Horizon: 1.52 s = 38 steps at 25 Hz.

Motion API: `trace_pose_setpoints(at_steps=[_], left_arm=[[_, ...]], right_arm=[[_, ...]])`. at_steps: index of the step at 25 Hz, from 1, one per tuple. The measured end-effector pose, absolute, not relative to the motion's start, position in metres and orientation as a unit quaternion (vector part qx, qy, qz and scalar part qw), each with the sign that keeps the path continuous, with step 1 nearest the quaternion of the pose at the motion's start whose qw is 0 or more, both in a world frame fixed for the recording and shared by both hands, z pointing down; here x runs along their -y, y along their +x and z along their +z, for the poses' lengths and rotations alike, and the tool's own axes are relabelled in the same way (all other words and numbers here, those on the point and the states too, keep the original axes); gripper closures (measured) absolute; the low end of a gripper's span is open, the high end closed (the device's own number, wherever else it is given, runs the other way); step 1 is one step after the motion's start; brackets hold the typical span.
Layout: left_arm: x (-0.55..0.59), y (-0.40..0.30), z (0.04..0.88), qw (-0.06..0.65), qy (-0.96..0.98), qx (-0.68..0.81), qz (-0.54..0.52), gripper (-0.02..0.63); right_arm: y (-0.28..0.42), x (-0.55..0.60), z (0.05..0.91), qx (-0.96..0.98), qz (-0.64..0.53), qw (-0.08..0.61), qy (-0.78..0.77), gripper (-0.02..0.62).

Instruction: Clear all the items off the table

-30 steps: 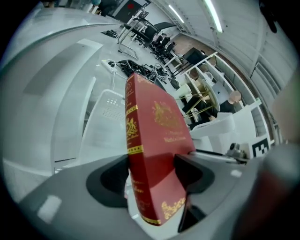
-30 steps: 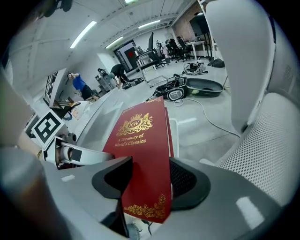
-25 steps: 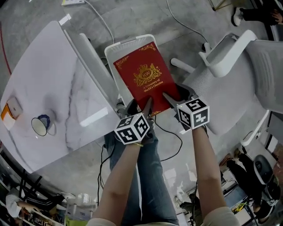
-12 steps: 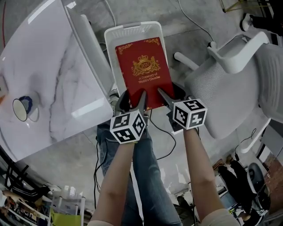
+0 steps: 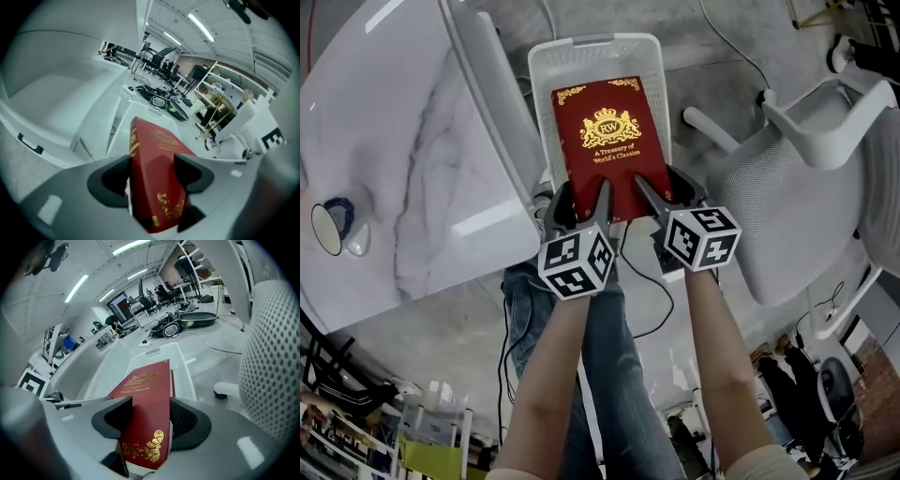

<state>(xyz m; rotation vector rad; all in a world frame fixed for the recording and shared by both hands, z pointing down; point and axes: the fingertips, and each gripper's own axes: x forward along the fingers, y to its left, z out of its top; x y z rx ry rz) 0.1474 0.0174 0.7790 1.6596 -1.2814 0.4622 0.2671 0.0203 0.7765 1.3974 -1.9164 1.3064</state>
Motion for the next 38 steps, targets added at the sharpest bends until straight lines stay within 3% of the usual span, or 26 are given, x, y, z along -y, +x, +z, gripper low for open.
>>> trace_pose_setpoints(at_steps=[18, 32, 38], left_arm=[[-0.015, 0.144, 0.839, 0.444, 0.661, 0.532, 0.286, 0.336], [-0.029, 0.139, 0.813, 0.454, 0.645, 0.543, 0.289, 0.33], [-0.031, 0.144, 0.782, 0.458, 0.649, 0.539, 0.281, 0.351]], right_arm=[[0.259, -0.015, 0.843, 0.667, 0.485, 0.254, 0.505, 0.352], [0.258, -0.028, 0.816, 0.665, 0.463, 0.286, 0.512, 0.331], [0.255, -0.034, 0.784, 0.667, 0.452, 0.294, 0.514, 0.371]])
